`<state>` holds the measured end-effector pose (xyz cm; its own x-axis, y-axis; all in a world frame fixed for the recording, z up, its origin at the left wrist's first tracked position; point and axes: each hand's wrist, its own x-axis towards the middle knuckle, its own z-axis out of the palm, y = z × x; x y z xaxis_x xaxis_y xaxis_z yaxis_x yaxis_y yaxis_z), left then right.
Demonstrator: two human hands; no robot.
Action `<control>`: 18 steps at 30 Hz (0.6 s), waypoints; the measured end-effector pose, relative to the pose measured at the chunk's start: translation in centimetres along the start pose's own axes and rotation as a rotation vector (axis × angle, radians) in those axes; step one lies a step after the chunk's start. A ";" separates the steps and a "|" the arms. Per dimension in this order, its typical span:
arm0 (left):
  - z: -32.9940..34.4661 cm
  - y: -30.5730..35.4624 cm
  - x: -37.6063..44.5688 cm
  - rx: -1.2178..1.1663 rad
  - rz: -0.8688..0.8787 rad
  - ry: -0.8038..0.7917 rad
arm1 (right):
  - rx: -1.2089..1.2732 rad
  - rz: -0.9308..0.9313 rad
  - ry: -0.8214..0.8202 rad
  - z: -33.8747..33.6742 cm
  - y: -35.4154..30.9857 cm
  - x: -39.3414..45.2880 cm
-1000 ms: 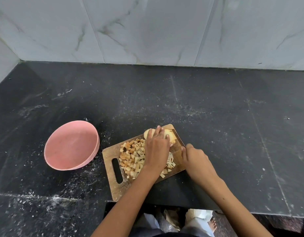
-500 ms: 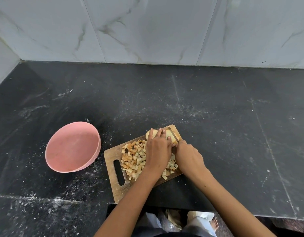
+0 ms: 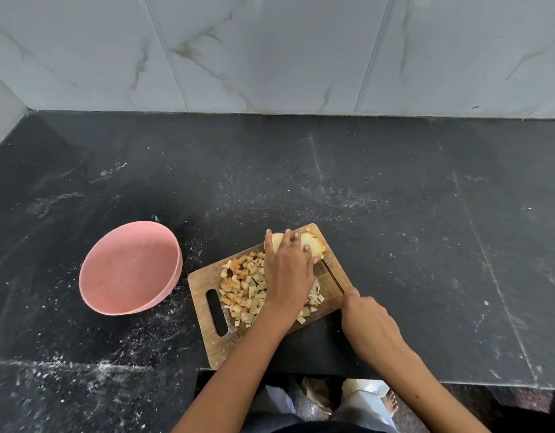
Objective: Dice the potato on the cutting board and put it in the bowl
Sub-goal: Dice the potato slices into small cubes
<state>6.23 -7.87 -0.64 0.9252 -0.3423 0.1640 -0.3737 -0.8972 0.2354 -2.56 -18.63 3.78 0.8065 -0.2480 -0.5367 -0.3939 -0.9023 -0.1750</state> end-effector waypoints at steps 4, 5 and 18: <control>-0.2 0.0 -0.1 0.013 0.013 -0.024 | 0.139 -0.061 0.077 -0.8 0.7 -1.1; -0.3 -0.1 -0.1 0.000 0.011 0.009 | 0.180 -0.075 0.111 -1.2 0.6 -1.1; 0.0 -0.6 -0.5 -0.062 0.010 0.076 | 0.201 -0.096 0.171 -1.7 -2.8 3.3</control>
<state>6.05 -7.14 -0.89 0.9144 -0.3273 0.2384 -0.3889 -0.8738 0.2919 1.93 -17.55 3.93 0.9003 -0.2357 -0.3659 -0.3776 -0.8410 -0.3874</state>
